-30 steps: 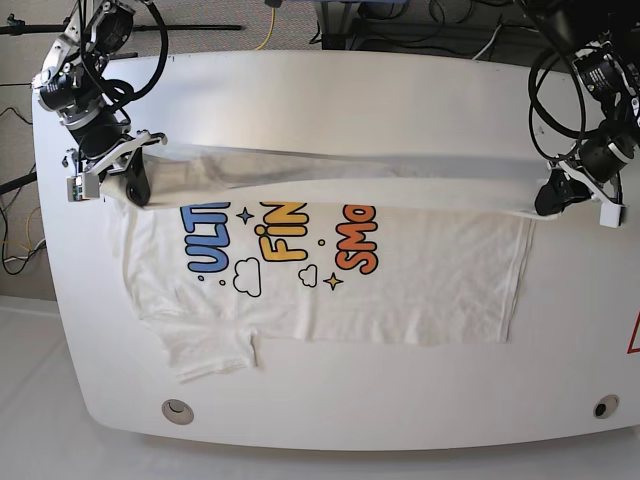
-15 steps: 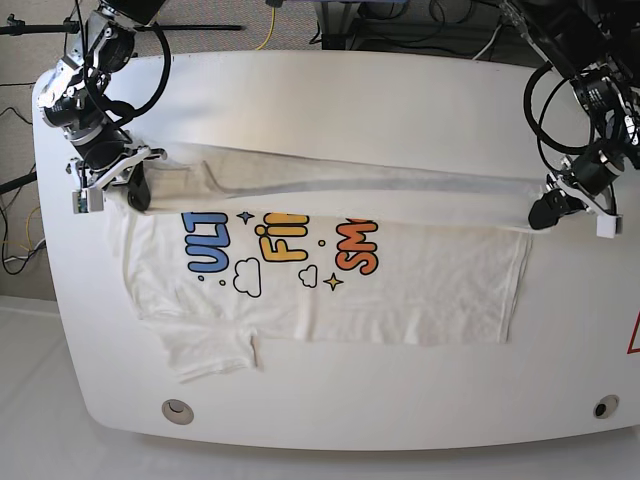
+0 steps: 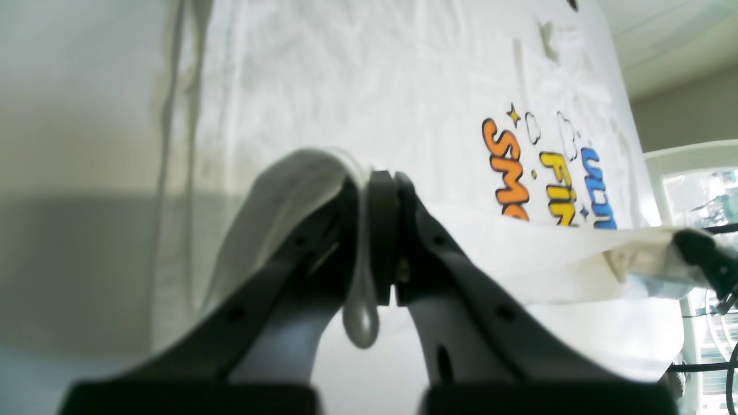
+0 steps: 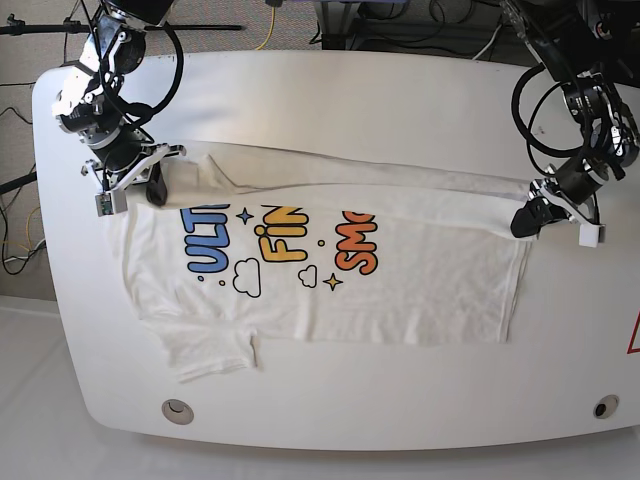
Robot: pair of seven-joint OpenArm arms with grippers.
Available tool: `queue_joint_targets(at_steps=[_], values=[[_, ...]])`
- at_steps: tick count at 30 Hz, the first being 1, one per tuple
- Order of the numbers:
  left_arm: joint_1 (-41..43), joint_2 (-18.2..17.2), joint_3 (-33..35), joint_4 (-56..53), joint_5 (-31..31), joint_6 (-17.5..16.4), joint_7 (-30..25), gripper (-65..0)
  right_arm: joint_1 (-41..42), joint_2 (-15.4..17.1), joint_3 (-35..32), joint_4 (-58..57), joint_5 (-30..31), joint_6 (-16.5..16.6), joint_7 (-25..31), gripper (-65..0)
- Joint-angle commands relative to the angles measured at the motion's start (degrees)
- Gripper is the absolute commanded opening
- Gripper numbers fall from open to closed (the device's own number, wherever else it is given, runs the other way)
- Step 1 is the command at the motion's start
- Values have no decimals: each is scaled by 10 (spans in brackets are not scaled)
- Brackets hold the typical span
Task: Fold the T-shirt properly
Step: 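Lower both grippers to lay the folded edge onto the shirt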
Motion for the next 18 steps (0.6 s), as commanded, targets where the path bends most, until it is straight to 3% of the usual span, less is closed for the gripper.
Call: queue_joint_targets(at_steps=[1, 18], values=[[-5, -10, 3, 10, -14, -3, -25, -633, 5, 1, 0, 9, -1, 3, 19, -650], [-7, -8, 12, 10, 111, -3, -62, -633, 14, -4, 0, 9, -50, 3, 34, -650]])
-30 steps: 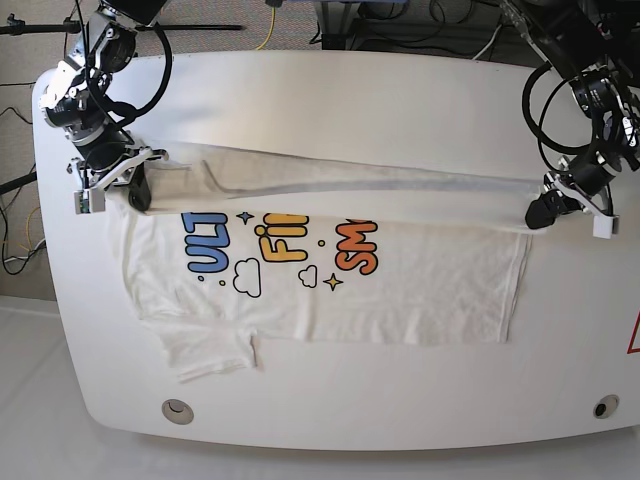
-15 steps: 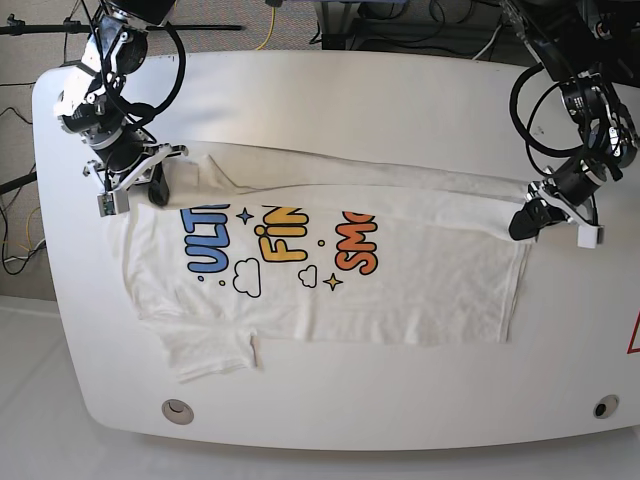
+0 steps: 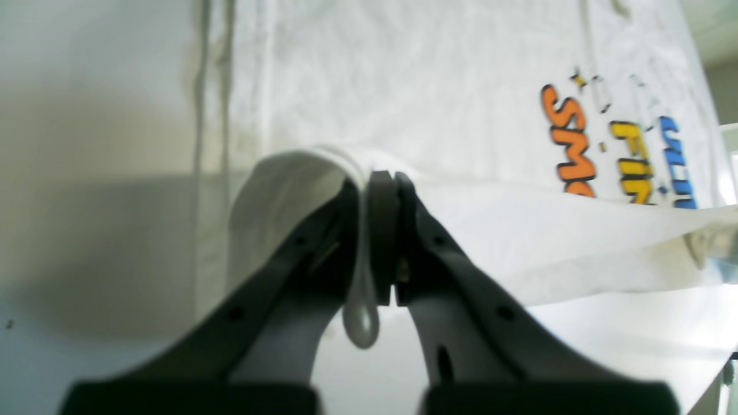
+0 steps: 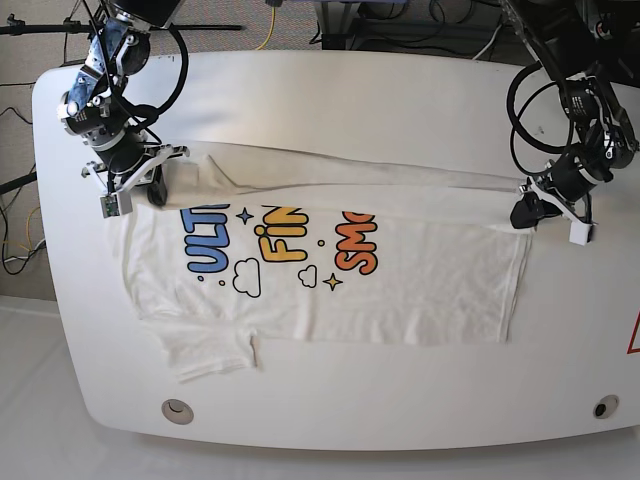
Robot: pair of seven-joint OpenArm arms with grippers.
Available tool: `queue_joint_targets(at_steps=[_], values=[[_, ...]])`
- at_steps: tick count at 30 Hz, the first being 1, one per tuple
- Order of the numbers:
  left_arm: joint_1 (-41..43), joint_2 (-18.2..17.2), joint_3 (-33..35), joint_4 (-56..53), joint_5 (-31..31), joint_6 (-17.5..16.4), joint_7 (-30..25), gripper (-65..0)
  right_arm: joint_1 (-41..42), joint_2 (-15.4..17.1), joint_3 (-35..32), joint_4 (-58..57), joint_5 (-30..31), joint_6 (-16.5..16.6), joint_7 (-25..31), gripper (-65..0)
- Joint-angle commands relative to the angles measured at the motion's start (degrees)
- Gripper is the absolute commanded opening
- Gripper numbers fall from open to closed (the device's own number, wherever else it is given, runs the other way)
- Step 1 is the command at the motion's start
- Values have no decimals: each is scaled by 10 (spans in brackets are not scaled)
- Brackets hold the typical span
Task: Fold the T-shirt properly
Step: 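Lower both grippers to lay the folded edge onto the shirt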
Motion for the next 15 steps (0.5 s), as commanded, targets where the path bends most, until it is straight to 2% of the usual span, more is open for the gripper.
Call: queue_joint_targets(at_steps=[1, 15], values=[[-10, -9, -2, 11, -1, -3, -23, -633, 8, 7, 2, 9, 8, 3, 15, -650], [-8, -8, 1, 11, 122, -3, -96, -633, 9, 8, 2, 9, 8, 3, 15, -650]])
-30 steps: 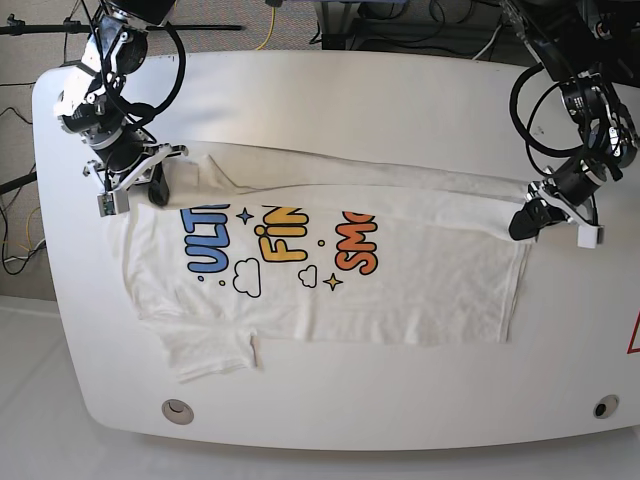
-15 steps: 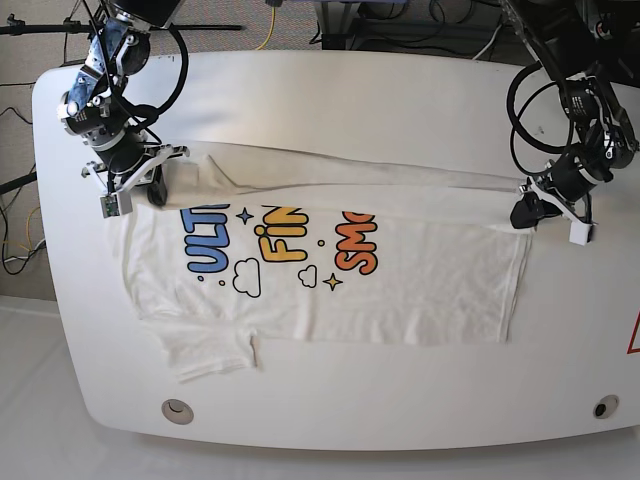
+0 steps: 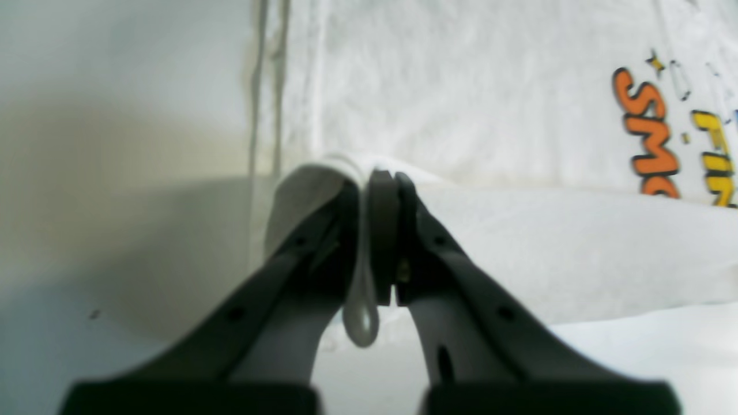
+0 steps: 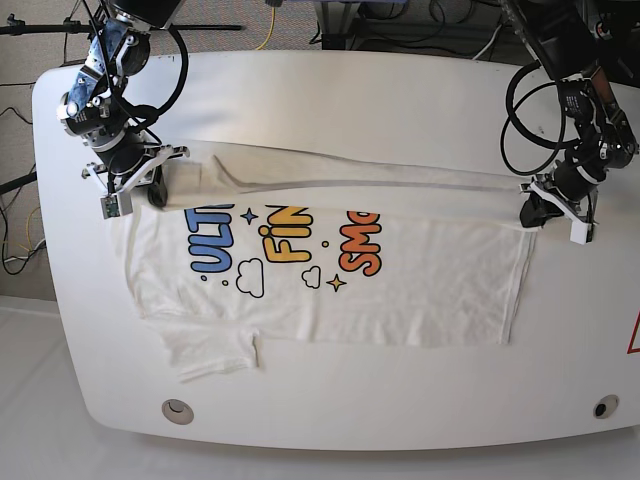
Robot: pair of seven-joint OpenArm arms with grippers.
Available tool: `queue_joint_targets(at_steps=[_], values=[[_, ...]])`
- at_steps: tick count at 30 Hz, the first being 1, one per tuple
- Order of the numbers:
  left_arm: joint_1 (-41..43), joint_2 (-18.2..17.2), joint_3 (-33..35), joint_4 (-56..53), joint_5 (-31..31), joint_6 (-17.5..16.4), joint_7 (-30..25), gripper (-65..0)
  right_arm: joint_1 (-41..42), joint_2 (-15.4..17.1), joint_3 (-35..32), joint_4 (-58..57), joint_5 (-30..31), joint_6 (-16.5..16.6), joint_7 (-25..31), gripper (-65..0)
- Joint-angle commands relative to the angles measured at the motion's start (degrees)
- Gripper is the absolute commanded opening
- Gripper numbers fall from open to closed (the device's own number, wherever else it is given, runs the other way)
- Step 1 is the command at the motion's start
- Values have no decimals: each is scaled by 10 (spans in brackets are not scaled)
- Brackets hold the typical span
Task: Fold the T-shirt properly
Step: 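Lower both grippers to lay the folded edge onto the shirt, then open both grippers to release the folded edge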
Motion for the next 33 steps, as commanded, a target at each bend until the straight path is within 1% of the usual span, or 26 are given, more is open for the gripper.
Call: queue_joint_targets(at_steps=[1, 5, 14, 16, 18, 21, 22, 24, 25, 27, 29, 31, 33], values=[[-9, -9, -2, 11, 2, -3, -17, -633, 6, 7, 2, 9, 8, 3, 15, -650], [-9, -8, -2, 11, 7, -3, -18, -633, 6, 7, 2, 9, 7, 3, 15, -650], [-9, -8, -2, 11, 7, -3, -19, -629, 6, 6, 2, 9, -15, 3, 15, -650], [-9, -8, -1, 11, 7, -3, -19, -610, 4, 6, 2, 9, -15, 3, 15, -644], [-9, -8, -1, 11, 7, -3, -19, -564, 4, 6, 2, 9, -15, 3, 13, -624], [-11, -8, -1, 11, 8, -3, -19, -448, 4, 6, 2, 9, -15, 3, 12, -554], [-11, -8, -1, 11, 8, -3, -19, -383, 4, 6, 2, 9, -16, 3, 12, -506], [-11, -8, -1, 11, 13, -3, -19, -284, 3, 6, 2, 9, -22, 3, 12, -427], [-12, -8, -1, 11, 17, 5, -19, -252, 3, 5, 2, 9, -26, 3, 12, -397], [-12, -8, -2, 11, 28, 43, -19, -197, 3, -3, 2, 9, -38, 3, 12, -345], [-12, -9, -1, 11, 39, 73, -19, -167, 3, -11, 2, 11, -58, 3, 12, -338], [-12, -9, 0, 12, 46, 92, -18, -156, 4, -17, 2, 13, -78, 3, 12, -343], [-12, -9, 0, 13, 48, 91, -18, -157, 6, -17, 2, 14, -95, 3, 12, -343]])
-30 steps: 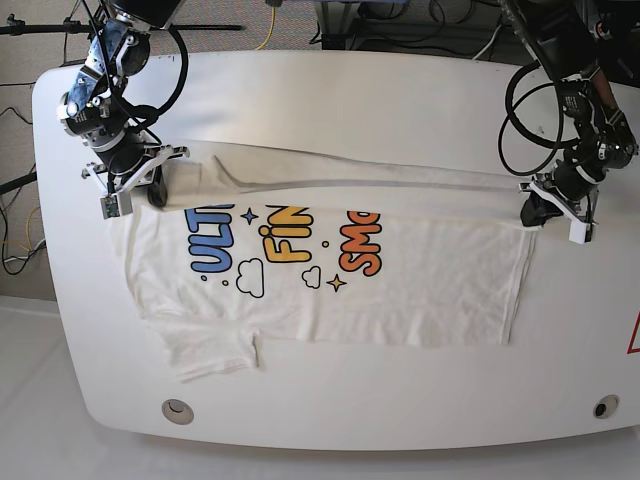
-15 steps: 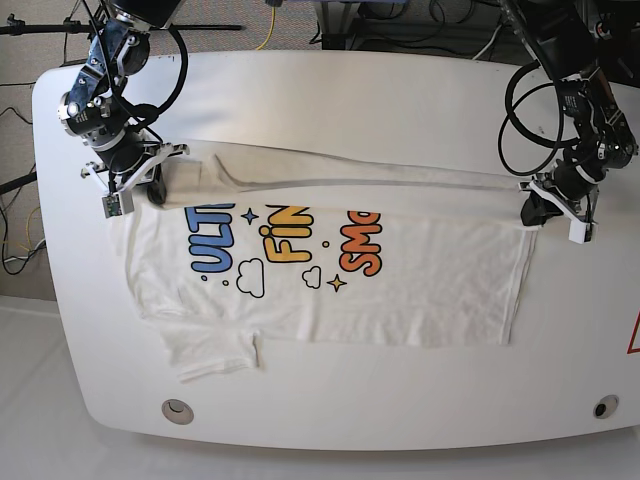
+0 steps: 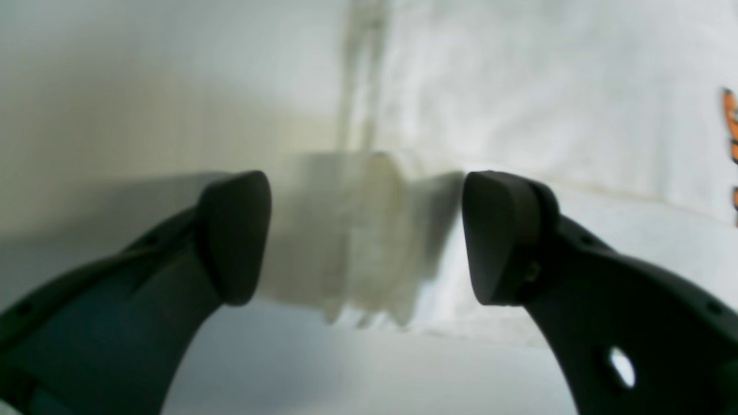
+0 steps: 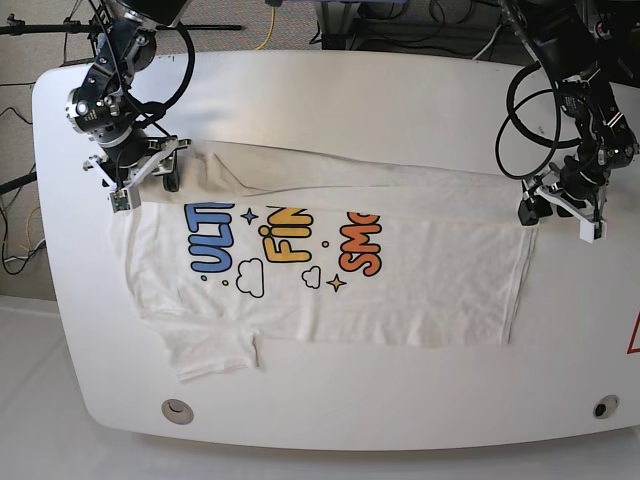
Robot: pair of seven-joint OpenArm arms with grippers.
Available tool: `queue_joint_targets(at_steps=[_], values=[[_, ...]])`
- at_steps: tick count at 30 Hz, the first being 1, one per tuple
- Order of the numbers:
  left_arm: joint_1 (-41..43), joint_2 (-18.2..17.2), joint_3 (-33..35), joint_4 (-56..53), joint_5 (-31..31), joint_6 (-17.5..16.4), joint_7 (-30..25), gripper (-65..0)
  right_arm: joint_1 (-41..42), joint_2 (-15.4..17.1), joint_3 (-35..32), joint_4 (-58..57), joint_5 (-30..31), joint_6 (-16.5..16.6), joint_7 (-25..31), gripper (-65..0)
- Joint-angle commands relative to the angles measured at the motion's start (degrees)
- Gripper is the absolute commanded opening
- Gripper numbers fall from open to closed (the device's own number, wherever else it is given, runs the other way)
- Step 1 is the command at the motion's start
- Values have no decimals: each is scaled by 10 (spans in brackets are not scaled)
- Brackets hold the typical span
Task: Fold the T-shirt properly
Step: 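Open both grippers to release the folded edge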
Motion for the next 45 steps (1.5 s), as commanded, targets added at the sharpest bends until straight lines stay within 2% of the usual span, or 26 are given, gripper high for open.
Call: queue_joint_targets(at_steps=[1, 11, 28, 38, 45], values=[[-9, -10, 0, 13, -9, -8, -11, -157, 9, 7, 2, 14, -8, 1, 14, -343], [-9, -12, -25, 19, -13, -13, -11, -158, 22, 9, 4, 22, -16, 1, 14, -343], [10, -9, -38, 134, -13, -13, -9, -158, 35, 33, 5, 18, -20, 1, 14, -343], [22, -8, -37, 141, -14, -13, -9, -158, 59, 41, 5, -14, -104, 1, 24, -343], [28, -8, -37, 140, -14, -14, -9, -158, 70, 41, 5, -38, -162, 1, 72, -343]])
